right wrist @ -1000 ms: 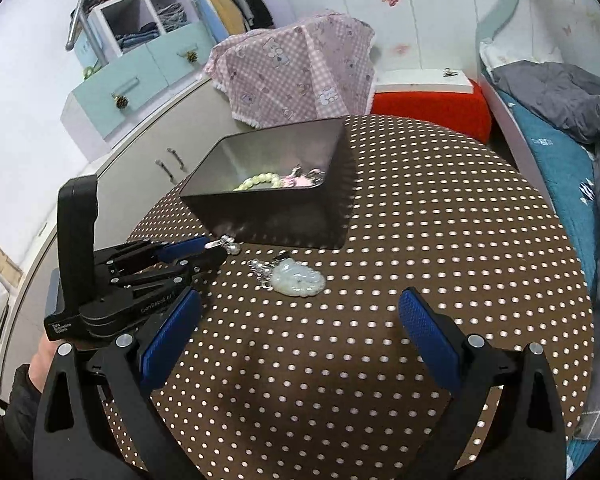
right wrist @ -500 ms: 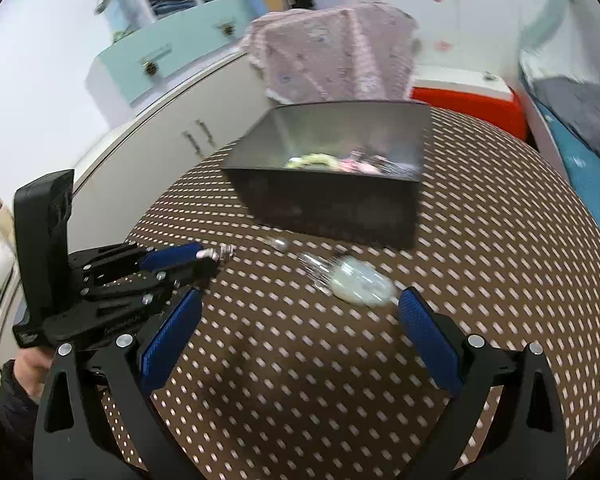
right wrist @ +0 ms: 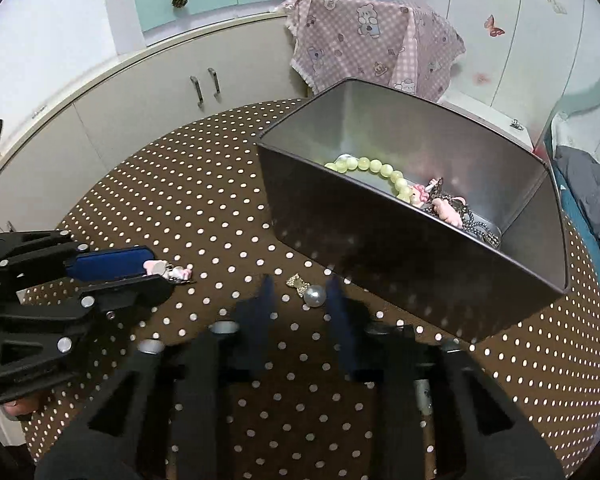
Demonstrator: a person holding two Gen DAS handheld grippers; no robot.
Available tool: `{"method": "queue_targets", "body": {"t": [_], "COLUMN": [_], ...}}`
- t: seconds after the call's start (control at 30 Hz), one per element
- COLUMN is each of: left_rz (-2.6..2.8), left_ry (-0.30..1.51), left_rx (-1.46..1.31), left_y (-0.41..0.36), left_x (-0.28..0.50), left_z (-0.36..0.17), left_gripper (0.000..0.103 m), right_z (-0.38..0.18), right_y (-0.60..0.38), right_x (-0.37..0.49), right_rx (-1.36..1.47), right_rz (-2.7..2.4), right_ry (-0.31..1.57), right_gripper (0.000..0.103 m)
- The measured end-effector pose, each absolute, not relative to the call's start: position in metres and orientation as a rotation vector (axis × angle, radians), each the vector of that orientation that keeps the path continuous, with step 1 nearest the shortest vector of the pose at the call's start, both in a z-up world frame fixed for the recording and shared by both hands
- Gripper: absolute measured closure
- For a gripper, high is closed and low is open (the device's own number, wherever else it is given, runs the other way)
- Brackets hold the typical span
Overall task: Organize jewelry
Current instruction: 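Carry the white charm over the grey box and open the left tool to drop it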
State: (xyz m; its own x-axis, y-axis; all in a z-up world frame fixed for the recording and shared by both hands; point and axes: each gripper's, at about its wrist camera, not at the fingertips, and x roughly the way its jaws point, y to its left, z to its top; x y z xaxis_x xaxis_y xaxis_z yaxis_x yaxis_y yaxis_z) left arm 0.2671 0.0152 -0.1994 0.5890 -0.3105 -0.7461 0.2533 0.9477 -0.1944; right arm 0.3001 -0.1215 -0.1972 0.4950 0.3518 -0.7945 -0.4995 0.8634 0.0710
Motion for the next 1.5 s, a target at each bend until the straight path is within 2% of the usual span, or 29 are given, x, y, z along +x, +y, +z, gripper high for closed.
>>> {"method": "queue_targets", "body": {"t": [0.13, 0.33, 0.6, 1.17, 1.5], "left_rz": [-0.328, -0.351, -0.393, -0.433, -0.472], "left_ry": [0.864, 0.840, 0.729, 0.501, 0.503], "left_rx": [-0.053, -0.055, -0.020, 0.039, 0.001], "left_y": [0.016, 0.008, -0.009, -0.038, -0.045], "left_x": [0.263, 0.250, 0.239, 0.257, 0.293], "left_z": [-0.198, -0.186, -0.131, -0.021, 0.002], "left_gripper": [0.079, 0.079, 0.079, 0.079, 0.079], "right_z": [-0.191, -0.151, -0.097, -0.002, 0.025], "right_y": [-0.125, -0.153, -0.198, -0.216, -0.216], "right_x": [0.283, 0.254, 0.235, 0.245, 0.276], "right_rx": [-0.166, -0.062, -0.015, 0.010, 0.047], "right_rz": [0.537, 0.555, 0.501, 0.509, 0.529], "right_ry": [0.899, 0.822, 0.715, 0.499, 0.483], "right_gripper": [0.094, 0.094, 0.094, 0.094, 0.094]}}
